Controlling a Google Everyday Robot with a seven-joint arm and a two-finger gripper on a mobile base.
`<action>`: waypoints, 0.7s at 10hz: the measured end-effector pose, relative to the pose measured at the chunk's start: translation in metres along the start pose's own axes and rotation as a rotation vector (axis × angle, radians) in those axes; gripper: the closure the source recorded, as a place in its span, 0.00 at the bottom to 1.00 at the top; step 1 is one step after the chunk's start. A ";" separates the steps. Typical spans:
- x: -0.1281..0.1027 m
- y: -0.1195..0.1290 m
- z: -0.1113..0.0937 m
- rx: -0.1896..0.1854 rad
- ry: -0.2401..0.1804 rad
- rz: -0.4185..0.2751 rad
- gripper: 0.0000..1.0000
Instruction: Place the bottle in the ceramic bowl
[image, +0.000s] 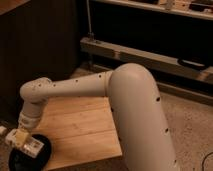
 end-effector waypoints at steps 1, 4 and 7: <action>-0.001 0.000 0.000 -0.001 0.000 0.000 0.52; -0.002 0.003 0.001 -0.003 0.011 -0.006 0.24; -0.003 0.003 0.001 -0.007 0.016 -0.006 0.20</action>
